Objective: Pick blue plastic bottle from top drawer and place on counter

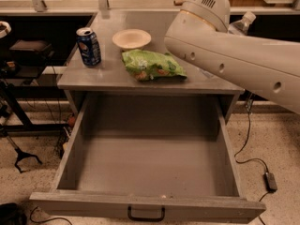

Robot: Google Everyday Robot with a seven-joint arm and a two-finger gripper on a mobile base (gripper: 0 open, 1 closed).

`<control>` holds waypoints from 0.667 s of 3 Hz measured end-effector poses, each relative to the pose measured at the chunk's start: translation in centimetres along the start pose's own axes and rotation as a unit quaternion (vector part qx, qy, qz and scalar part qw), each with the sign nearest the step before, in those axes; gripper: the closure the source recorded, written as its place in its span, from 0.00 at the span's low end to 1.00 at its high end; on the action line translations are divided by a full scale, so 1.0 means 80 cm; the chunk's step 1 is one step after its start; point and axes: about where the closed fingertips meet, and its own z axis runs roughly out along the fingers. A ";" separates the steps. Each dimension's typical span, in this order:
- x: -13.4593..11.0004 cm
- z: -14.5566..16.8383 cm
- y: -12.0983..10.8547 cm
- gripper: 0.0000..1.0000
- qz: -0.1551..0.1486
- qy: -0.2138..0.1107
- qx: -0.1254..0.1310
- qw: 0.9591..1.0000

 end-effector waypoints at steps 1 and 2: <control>0.001 -0.003 -0.004 1.00 -0.012 -0.005 0.013 1.000; 0.002 -0.007 -0.015 1.00 -0.046 -0.025 0.036 0.998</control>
Offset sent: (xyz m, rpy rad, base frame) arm 0.0113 0.0226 0.0134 -0.0585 0.0886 0.2716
